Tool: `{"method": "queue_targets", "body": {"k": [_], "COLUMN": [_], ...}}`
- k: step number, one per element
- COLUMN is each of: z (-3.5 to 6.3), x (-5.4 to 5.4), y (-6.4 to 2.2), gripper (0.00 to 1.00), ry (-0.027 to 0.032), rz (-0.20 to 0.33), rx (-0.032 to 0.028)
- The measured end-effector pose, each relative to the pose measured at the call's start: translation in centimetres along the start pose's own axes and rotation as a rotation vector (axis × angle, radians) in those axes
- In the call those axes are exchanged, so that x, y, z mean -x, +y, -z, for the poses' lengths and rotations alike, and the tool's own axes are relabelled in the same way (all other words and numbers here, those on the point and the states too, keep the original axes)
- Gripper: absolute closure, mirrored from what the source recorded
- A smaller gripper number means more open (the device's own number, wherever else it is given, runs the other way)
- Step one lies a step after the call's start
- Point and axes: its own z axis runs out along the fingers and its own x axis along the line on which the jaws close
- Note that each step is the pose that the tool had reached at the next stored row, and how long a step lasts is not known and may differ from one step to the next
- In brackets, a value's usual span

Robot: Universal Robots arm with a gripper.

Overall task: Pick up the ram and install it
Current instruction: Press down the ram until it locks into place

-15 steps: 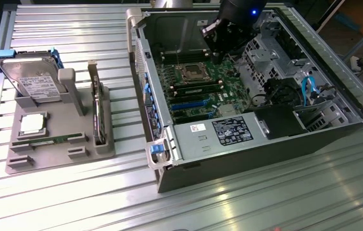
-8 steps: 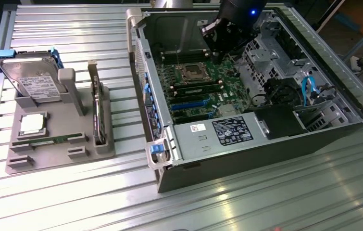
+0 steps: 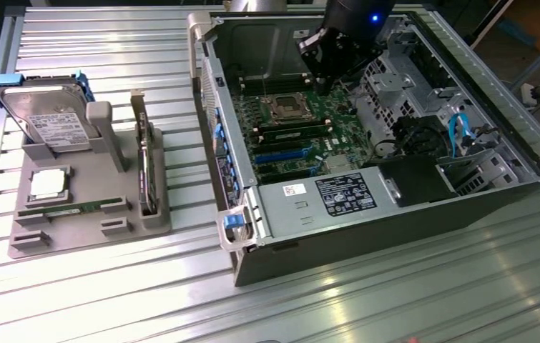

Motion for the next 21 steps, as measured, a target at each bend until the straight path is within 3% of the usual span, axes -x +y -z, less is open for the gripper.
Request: {"method": "queue_targets", "body": {"k": [18,21], "z": [0.88,0.92], "x": [-0.01,-0.05], "y": [0.01,0.01], "gripper": [0.89,0.89], "ry": [-0.0006,-0.0034], "rz": [0.0,0.0], "rx": [-0.0008,0.002]}}
